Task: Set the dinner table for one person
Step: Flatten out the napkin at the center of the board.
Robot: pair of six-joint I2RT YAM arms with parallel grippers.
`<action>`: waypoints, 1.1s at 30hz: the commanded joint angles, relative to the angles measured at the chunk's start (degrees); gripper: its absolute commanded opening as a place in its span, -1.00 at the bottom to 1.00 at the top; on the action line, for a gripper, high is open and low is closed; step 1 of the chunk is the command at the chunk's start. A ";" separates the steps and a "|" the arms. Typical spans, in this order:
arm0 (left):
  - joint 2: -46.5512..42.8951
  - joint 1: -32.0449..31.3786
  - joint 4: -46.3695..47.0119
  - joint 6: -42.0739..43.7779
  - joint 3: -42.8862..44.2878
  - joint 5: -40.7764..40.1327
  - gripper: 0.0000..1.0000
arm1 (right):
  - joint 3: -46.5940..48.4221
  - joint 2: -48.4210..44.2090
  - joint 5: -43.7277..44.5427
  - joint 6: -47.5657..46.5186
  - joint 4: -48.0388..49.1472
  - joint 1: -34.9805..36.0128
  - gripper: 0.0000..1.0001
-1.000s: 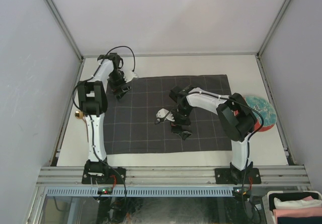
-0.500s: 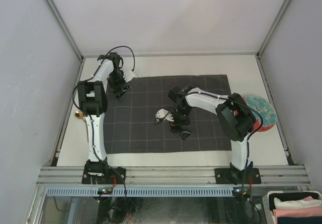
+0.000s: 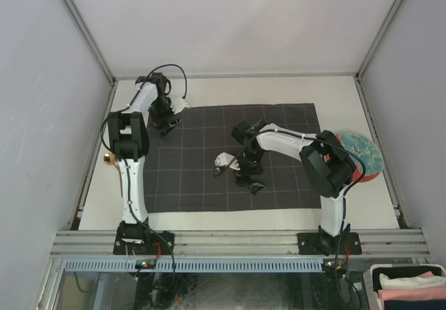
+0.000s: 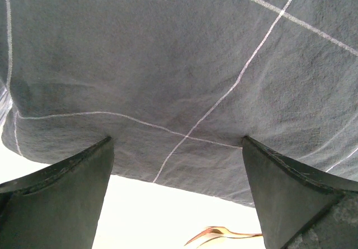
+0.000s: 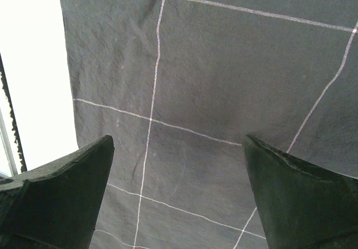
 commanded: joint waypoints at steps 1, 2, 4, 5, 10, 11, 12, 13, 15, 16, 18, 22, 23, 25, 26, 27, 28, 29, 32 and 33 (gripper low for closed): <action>0.57 -0.01 0.70 0.98 0.37 -0.35 1.00 | -0.92 2.71 -0.76 0.68 1.91 1.71 0.99; 0.67 -0.06 0.66 1.00 0.53 -0.44 0.99 | -0.52 2.85 -1.01 0.78 1.77 1.83 0.99; 0.79 -0.05 0.51 0.96 0.94 -0.32 1.00 | -0.19 2.88 -1.53 0.81 1.79 2.03 0.99; 0.93 -0.07 0.45 0.93 1.02 -0.31 1.00 | -0.17 3.00 -1.52 0.81 1.91 2.15 0.99; 1.09 -0.07 0.50 0.91 1.31 -0.50 1.00 | 0.30 3.70 -1.07 0.91 1.57 2.49 0.99; 1.01 -0.07 0.50 0.90 1.35 -0.65 1.00 | 0.26 3.66 -1.08 0.82 1.54 2.51 0.99; 0.99 -0.05 0.63 0.89 1.33 -0.89 1.00 | 0.23 3.69 -1.10 0.93 1.41 2.51 0.99; 1.05 0.01 0.70 0.89 1.35 -1.23 1.00 | 0.25 3.76 -1.15 1.03 1.04 2.50 0.99; 1.06 0.02 0.69 1.00 1.20 -1.85 1.00 | 0.16 3.71 -1.61 1.07 0.23 2.43 0.99; 0.93 0.02 0.69 1.17 1.21 -2.09 1.00 | 0.02 3.57 -1.80 1.24 0.23 2.49 0.99; 1.07 0.12 0.77 1.27 1.05 -2.35 1.00 | -0.48 3.12 -1.90 1.47 0.82 2.51 0.99; 1.09 0.20 0.88 1.47 1.13 -3.17 1.00 | -0.98 3.07 -1.46 1.51 0.87 2.43 0.99; 0.99 0.30 0.80 1.51 1.12 -3.30 1.00 | -0.98 3.08 -1.50 1.43 0.74 2.43 0.99; 0.74 0.41 0.83 1.60 0.95 -3.27 1.00 | -1.00 2.93 -1.58 1.48 0.93 2.49 0.99; 0.63 0.54 0.96 1.60 0.92 -3.23 1.00 | -0.99 2.78 -1.74 1.70 1.43 2.63 0.99; 0.61 0.62 1.04 1.63 0.88 -3.19 1.00 | -1.01 2.69 -1.78 1.83 1.78 2.80 0.99; 0.74 0.63 1.07 1.55 0.89 -3.20 1.00 | -0.89 2.67 -1.90 1.97 1.99 2.97 0.99; 0.80 0.63 1.09 1.58 0.95 -3.29 1.00 | -0.75 2.83 -1.83 2.04 1.94 3.22 0.99; 0.96 0.63 1.10 1.46 1.00 -3.27 1.00 | -0.58 3.08 -1.40 2.12 1.88 3.63 0.99; 1.04 0.63 1.14 1.48 1.03 -3.30 1.00 | -0.63 3.06 -1.44 2.20 1.84 3.65 0.99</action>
